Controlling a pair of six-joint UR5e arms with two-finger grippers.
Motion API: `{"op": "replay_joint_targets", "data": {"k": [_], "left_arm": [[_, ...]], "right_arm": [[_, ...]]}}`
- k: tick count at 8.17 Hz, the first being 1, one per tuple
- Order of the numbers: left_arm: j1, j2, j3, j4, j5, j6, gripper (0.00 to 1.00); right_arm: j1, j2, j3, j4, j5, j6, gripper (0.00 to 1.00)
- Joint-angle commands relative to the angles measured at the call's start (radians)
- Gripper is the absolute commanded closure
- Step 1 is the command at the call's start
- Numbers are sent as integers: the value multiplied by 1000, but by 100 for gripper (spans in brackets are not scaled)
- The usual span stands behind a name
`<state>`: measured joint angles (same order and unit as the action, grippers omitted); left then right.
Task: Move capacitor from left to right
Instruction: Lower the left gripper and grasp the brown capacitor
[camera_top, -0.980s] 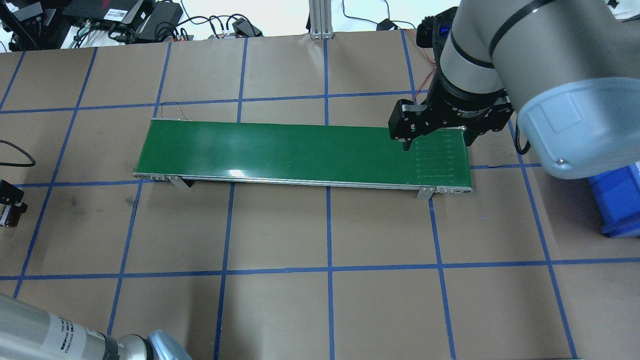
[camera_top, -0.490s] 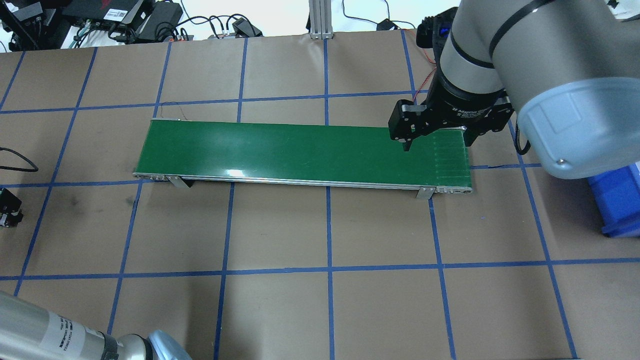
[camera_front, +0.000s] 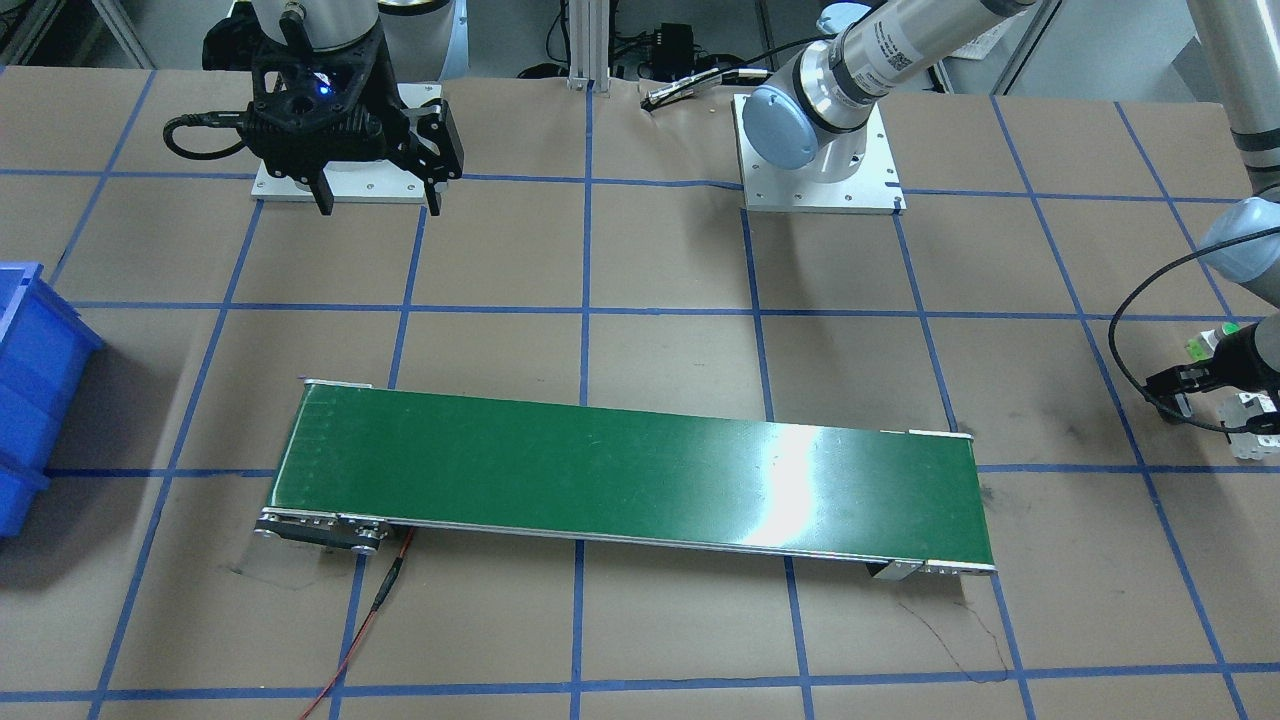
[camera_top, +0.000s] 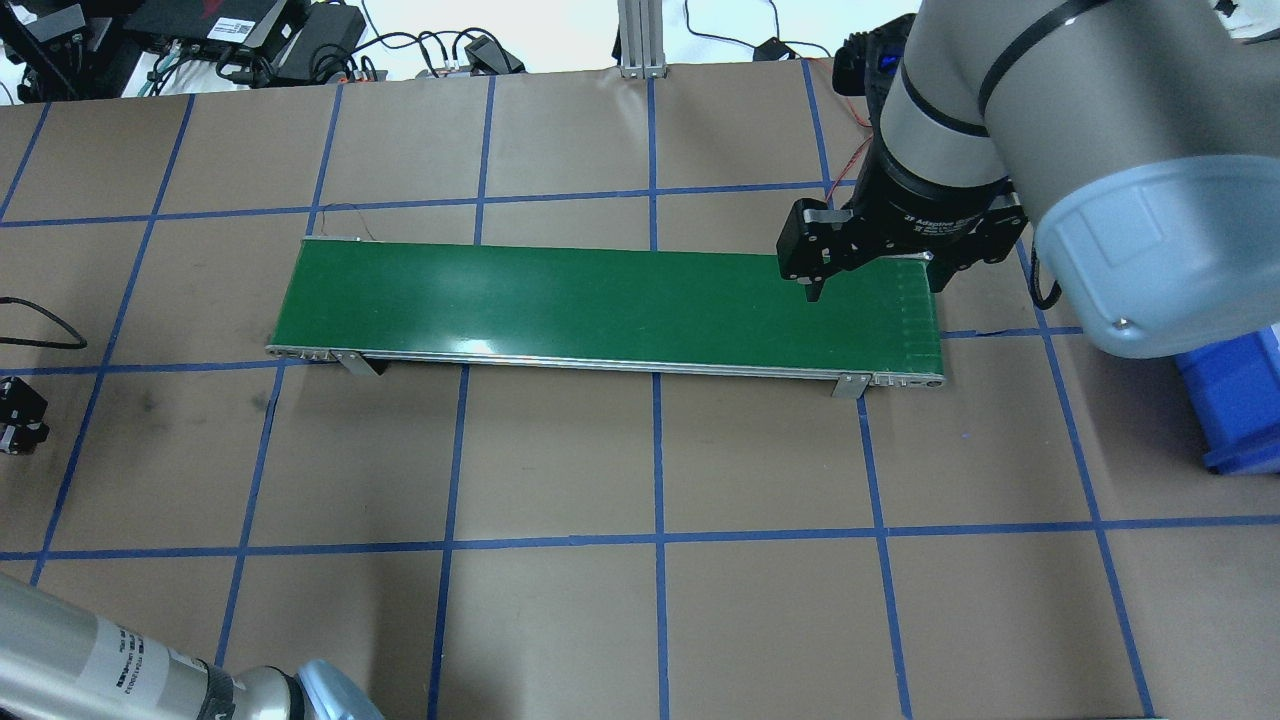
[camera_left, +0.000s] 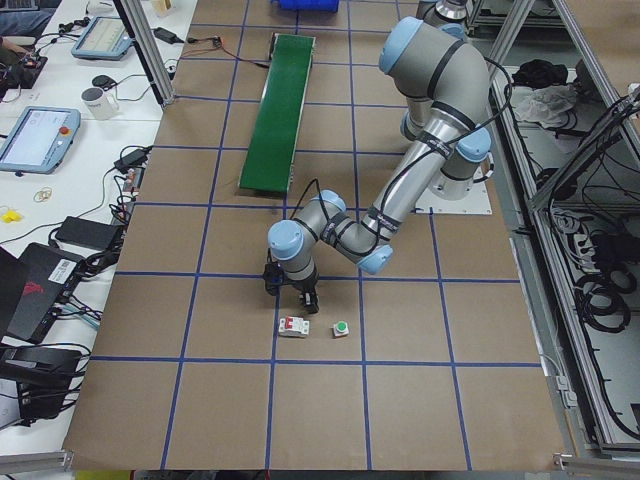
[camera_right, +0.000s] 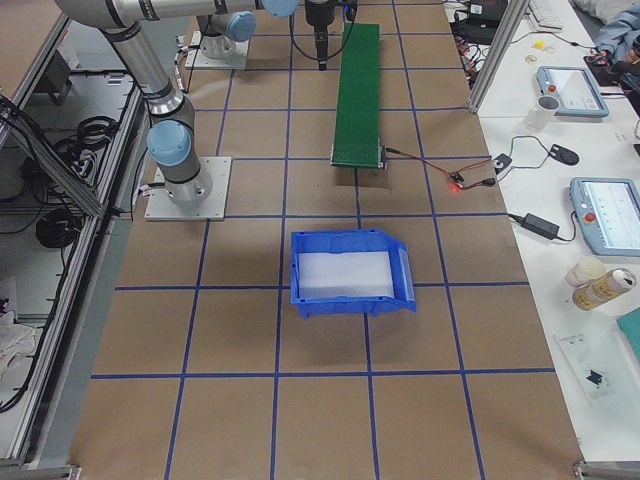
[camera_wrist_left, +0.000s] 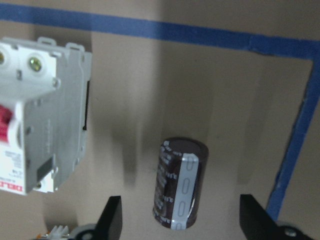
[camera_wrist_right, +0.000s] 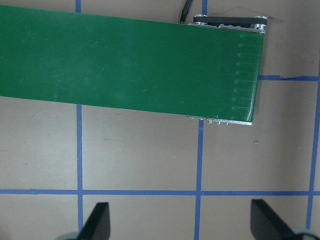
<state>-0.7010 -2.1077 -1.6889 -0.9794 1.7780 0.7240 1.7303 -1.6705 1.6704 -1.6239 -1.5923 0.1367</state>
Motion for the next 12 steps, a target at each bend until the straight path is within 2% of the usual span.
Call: {"op": "replay_joint_targets", "data": {"k": [1,3,4,5,7,9,11,12], "left_arm": [[0,-12,0,35,-3,0,25],[0,-12,0,33,-12,-2,63],[0,-12,0,35,-6,9,96],[0,-12,0,35,-8,17,100],[-6,27,3,18,-17,76,100],[-34,156,5,-24,-95,123,100],[-206,326,5,-143,-111,108,100],[-298,377,3,-149,-111,76,100]], "right_arm": [[0,0,0,1,0,0,0],[0,0,0,2,0,0,0],[0,0,0,1,0,0,0],[0,0,0,2,0,0,0],[0,0,0,-1,0,0,0],[0,0,0,-1,0,0,0],[0,0,0,-1,0,0,0],[0,0,0,-1,0,0,0]]}}
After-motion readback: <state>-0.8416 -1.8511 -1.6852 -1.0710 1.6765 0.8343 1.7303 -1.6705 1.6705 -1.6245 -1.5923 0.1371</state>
